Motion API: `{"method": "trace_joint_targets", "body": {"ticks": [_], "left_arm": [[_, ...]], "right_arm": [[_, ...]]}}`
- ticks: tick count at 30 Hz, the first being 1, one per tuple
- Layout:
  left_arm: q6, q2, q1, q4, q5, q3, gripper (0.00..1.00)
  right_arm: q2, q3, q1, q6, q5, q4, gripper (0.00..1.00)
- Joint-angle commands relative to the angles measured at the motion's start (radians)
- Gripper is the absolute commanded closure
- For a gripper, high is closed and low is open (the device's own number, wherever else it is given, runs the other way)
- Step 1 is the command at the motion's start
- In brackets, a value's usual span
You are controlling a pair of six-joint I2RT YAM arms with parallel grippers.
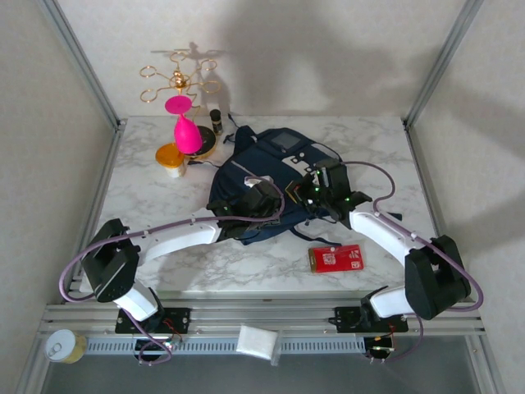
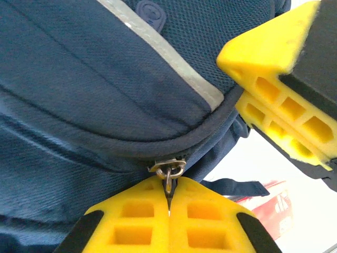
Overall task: Pack the student bag
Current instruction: Unzip the student bag at the center of the table.
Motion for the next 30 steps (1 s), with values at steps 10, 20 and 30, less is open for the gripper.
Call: {"method": "trace_joint_targets", "body": {"ticks": [10, 20, 30], "left_arm": [[0.168, -0.076, 0.055, -0.114, 0.070, -0.029, 1.00], [0.273, 0.053, 0.018, 0.030, 0.130, 0.120, 0.96], [0.385, 0.248, -0.026, -0.095, 0.098, 0.406, 0.64]], "right_arm": [[0.026, 0.110, -0.386, -0.489, -0.214, -0.111, 1.00], [0.072, 0.165, -0.422, -0.475, -0.328, -0.122, 1.00], [0.058, 0.138, -0.421, -0.426, -0.333, -0.087, 1.00]]}}
